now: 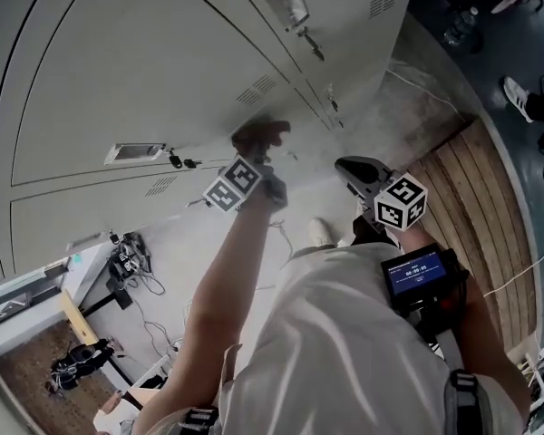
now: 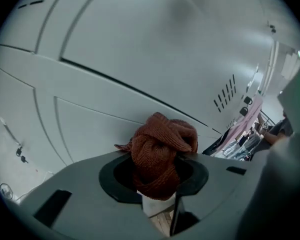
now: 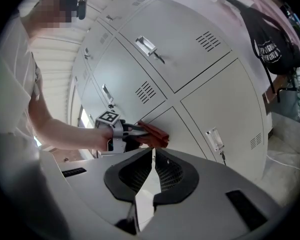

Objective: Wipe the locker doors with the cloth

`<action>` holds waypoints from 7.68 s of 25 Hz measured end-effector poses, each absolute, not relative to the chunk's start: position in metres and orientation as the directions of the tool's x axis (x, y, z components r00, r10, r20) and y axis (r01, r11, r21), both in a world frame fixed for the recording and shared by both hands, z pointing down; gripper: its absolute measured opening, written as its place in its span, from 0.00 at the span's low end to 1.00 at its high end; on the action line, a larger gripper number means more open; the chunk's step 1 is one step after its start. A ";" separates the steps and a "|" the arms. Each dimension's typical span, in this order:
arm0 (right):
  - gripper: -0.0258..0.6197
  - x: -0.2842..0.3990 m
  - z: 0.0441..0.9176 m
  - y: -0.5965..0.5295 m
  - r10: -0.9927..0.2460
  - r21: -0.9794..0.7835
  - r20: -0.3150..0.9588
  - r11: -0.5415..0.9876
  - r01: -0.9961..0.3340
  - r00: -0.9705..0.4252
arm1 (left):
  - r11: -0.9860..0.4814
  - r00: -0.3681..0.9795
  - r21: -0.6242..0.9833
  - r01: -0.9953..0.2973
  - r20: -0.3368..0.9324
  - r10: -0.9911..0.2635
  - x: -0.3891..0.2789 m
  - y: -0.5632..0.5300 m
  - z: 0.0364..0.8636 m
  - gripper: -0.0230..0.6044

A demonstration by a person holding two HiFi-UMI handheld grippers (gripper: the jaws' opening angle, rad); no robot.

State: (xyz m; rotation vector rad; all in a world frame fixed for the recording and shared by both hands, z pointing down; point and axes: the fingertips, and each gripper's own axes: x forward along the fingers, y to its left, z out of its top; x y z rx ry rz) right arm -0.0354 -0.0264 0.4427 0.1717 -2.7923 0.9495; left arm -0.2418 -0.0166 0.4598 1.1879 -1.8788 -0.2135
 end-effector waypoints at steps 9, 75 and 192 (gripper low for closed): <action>0.09 0.006 0.447 -0.053 -0.090 -0.654 0.206 0.728 -0.206 -0.974 | 0.343 0.054 0.561 -0.754 0.573 -0.817 -0.160 -0.131 0.463 0.22; 0.09 -0.006 0.496 0.035 -0.142 -0.655 0.343 0.672 -0.345 -0.929 | 0.456 -0.219 0.102 -0.884 0.772 -0.597 -0.268 0.044 0.583 0.22; 0.09 0.017 0.576 0.063 -0.128 -0.601 0.295 0.745 -0.288 -0.947 | 0.173 0.049 0.301 -0.938 0.608 -0.793 -0.169 0.046 0.646 0.21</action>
